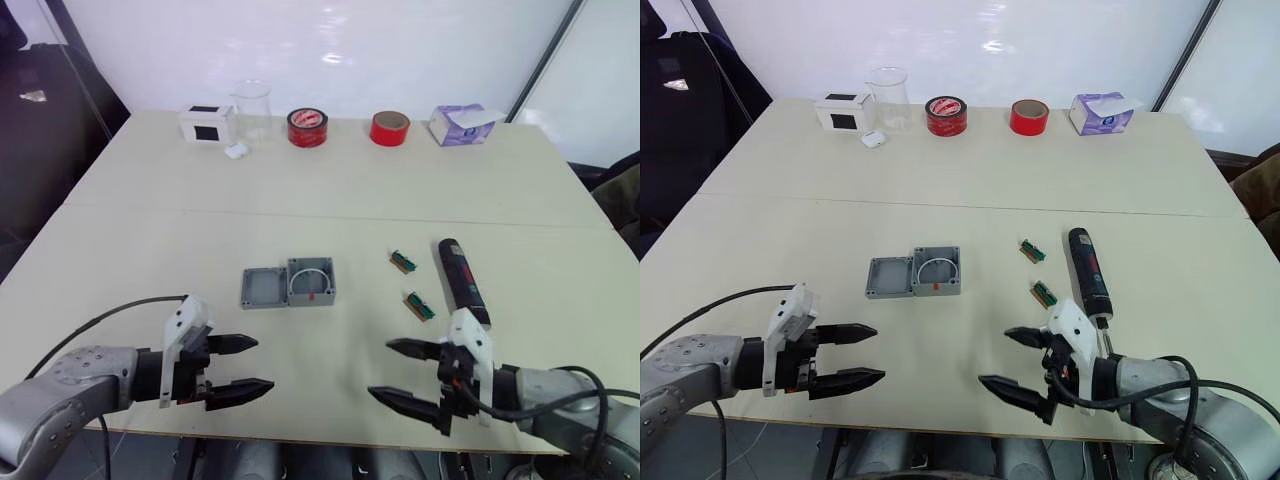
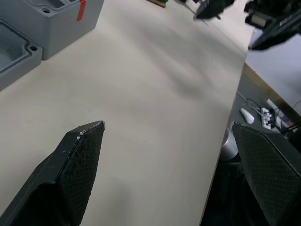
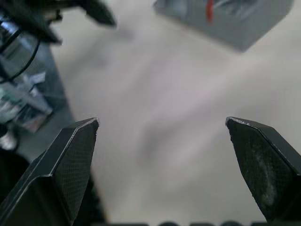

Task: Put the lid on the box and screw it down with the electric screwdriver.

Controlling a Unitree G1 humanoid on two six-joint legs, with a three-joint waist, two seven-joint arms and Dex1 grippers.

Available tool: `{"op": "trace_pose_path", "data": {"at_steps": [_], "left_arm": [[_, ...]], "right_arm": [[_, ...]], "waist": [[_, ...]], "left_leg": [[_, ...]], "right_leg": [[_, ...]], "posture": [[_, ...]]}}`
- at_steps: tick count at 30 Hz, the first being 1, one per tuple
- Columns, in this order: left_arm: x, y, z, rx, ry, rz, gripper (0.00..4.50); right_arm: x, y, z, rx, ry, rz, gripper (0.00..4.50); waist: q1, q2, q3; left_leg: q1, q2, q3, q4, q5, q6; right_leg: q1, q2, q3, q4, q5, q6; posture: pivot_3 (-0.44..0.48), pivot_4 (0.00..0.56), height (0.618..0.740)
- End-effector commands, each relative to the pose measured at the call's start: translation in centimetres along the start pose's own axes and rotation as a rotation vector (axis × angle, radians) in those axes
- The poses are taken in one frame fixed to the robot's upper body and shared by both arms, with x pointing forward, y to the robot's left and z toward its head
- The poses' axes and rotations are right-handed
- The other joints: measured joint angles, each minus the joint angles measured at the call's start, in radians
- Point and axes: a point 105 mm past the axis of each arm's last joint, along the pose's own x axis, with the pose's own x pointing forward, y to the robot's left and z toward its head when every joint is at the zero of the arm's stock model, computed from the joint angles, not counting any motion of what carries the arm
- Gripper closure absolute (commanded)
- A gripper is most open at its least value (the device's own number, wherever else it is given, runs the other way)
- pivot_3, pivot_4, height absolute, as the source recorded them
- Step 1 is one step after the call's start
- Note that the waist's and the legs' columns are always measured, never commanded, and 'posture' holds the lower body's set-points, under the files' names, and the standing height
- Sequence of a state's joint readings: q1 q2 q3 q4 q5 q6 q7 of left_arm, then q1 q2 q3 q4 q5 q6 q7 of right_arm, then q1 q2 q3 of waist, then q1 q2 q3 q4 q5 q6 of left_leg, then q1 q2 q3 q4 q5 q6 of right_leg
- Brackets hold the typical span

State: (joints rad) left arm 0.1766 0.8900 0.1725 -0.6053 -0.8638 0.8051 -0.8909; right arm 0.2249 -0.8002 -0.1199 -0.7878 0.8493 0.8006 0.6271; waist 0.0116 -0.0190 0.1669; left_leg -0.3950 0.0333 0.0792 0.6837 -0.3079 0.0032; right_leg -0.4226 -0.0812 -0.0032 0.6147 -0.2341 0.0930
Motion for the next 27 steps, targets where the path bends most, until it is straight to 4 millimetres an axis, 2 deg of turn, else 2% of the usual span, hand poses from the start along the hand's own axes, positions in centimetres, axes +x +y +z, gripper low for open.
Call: {"op": "trace_pose_path", "data": {"at_steps": [1,3,5,7,10,13,18,22,27], "left_arm": [[-0.4,1.6,1.9,0.005,-0.035,0.107,0.09],[-0.8,2.3,3.0,-0.015,-0.036,0.119,0.09],[-1.6,3.2,5.2,-0.002,-0.017,0.117,0.09],[-1.9,3.7,6.9,0.062,0.066,0.115,0.09],[-1.0,4.0,9.3,0.238,0.173,0.091,0.09],[0.3,4.1,10.7,0.381,0.249,0.032,0.09],[3.7,4.9,11.3,0.512,0.374,-0.062,0.09],[6.2,5.0,11.1,0.569,0.439,-0.123,0.09],[9.1,4.9,9.7,0.643,0.533,-0.206,0.09]], "right_arm": [[-0.5,-1.0,2.0,-0.006,-0.076,-0.072,0.00],[-0.6,-1.0,2.8,0.028,-0.085,-0.076,0.00],[-0.6,-1.2,5.0,0.037,-0.161,-0.084,0.00],[-0.4,-1.3,7.2,-0.014,-0.227,-0.103,0.00],[0.2,-1.0,8.5,-0.111,-0.193,-0.103,0.00],[0.9,-0.8,8.3,-0.174,-0.121,-0.103,0.00],[1.8,-0.8,7.5,-0.222,-0.046,-0.119,0.00],[2.1,-0.2,6.0,-0.230,0.006,-0.108,0.00],[2.4,0.2,4.7,-0.217,0.023,-0.117,0.00]], "waist": [[0.003,0.000,0.000],[0.002,0.000,0.000],[0.000,-0.001,0.001],[-0.001,-0.003,0.001],[-0.001,-0.002,0.001],[0.001,-0.001,0.001],[0.002,-0.002,0.001],[0.001,-0.002,0.001],[0.000,-0.002,0.001]], "left_leg": [[0.000,0.000,0.000,0.000,0.000,0.000],[0.000,0.000,-0.001,0.000,0.000,0.000],[0.000,0.000,-0.001,0.000,0.000,0.000],[0.000,-0.001,0.000,0.000,0.001,-0.001],[0.000,-0.002,0.000,0.000,0.001,-0.001],[-0.001,-0.003,0.001,-0.001,0.001,-0.001],[-0.010,-0.003,0.002,0.001,0.001,0.000],[-0.012,-0.004,0.001,0.002,0.001,0.000],[-0.012,-0.004,0.000,0.002,0.000,0.000]], "right_leg": [[0.000,0.000,0.000,0.000,0.000,0.000],[0.001,0.000,0.000,0.000,0.000,0.000],[0.001,0.000,0.000,0.001,0.000,0.000],[0.000,0.001,0.000,0.002,0.000,0.000],[0.000,0.001,0.000,0.001,0.000,0.000],[-0.001,0.001,0.000,0.000,0.000,0.000],[-0.006,0.002,-0.001,0.000,0.000,0.001],[-0.007,0.002,-0.001,-0.001,0.000,0.001],[-0.007,0.002,-0.001,0.000,0.000,0.002]], "posture": [[0.000,0.150,0.740],[0.000,0.150,0.740],[0.000,0.150,0.740],[0.000,0.150,0.740],[0.000,0.150,0.740],[0.000,0.150,0.740],[0.000,0.150,0.740],[0.000,0.150,0.740],[0.000,0.150,0.740]]}}
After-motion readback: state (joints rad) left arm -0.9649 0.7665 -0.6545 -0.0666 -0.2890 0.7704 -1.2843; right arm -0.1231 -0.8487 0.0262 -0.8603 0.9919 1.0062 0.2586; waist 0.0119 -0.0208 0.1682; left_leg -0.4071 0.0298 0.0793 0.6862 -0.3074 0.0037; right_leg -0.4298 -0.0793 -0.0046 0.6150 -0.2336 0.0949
